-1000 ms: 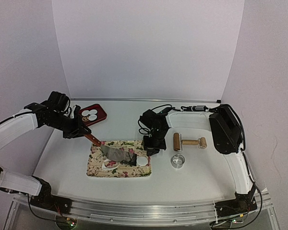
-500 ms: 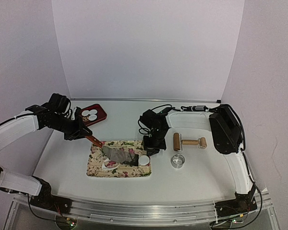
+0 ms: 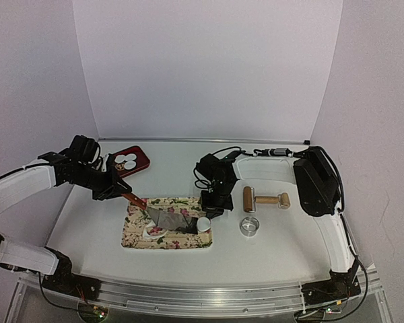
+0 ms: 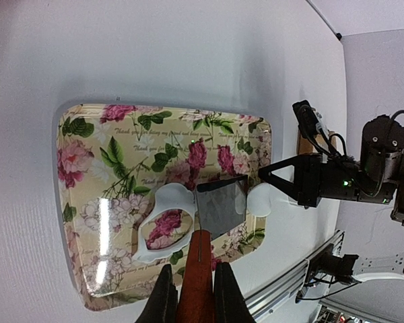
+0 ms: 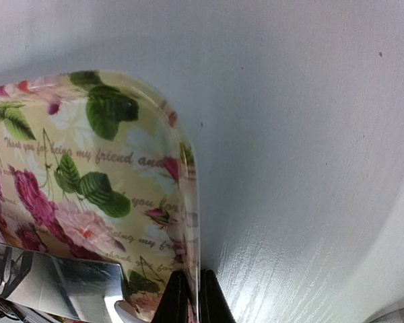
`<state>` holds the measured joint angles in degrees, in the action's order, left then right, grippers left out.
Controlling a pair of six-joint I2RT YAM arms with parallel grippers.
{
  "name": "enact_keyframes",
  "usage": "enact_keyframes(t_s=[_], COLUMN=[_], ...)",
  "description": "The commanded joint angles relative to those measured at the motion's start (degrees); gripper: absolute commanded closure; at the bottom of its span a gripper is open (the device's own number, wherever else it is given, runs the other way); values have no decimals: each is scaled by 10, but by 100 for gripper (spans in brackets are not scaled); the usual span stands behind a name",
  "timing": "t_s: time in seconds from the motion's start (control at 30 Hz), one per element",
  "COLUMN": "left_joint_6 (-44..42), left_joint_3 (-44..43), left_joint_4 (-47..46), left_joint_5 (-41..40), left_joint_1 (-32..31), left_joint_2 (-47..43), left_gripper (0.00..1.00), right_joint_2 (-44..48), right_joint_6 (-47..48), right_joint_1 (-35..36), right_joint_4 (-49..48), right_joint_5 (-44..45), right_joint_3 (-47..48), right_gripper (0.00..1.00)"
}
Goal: Roll out the dumpling wrappers from the dough
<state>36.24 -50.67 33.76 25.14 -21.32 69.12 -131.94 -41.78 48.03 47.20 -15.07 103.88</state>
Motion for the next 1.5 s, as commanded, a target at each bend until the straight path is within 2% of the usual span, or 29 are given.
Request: enact_keyframes(t_s=[0.0, 0.2, 0.5, 0.7, 0.97, 1.27, 1.47], left_joint_6=[4, -17, -2, -8, -47, -83, -88], left_joint_3=[9, -33, -49, -3, 19, 46, 62], left_joint_4=[-1, 61, 110, 43, -17, -56, -69], left_joint_5=[-9, -70, -93, -51, -28, 20, 17], left_joint_1=[-3, -3, -3, -3, -3, -3, -3], left_joint_2=[-7, -16, -52, -67, -32, -20, -25], left_gripper=[100, 100, 100, 100, 100, 100, 100], right_joint_2=[-13, -12, -17, -21, -18, -19, -21], right_joint_6=[1, -2, -1, 1, 1, 1, 2], right_joint_1=[2, 2, 2, 2, 2, 2, 2], right_joint_4=[25, 30, 34, 34, 35, 37, 37], right_joint_5=[35, 45, 44, 40, 43, 43, 43], right_joint_3=[11, 11, 18, 23, 22, 22, 25], right_gripper=[99, 100, 100, 100, 100, 100, 100])
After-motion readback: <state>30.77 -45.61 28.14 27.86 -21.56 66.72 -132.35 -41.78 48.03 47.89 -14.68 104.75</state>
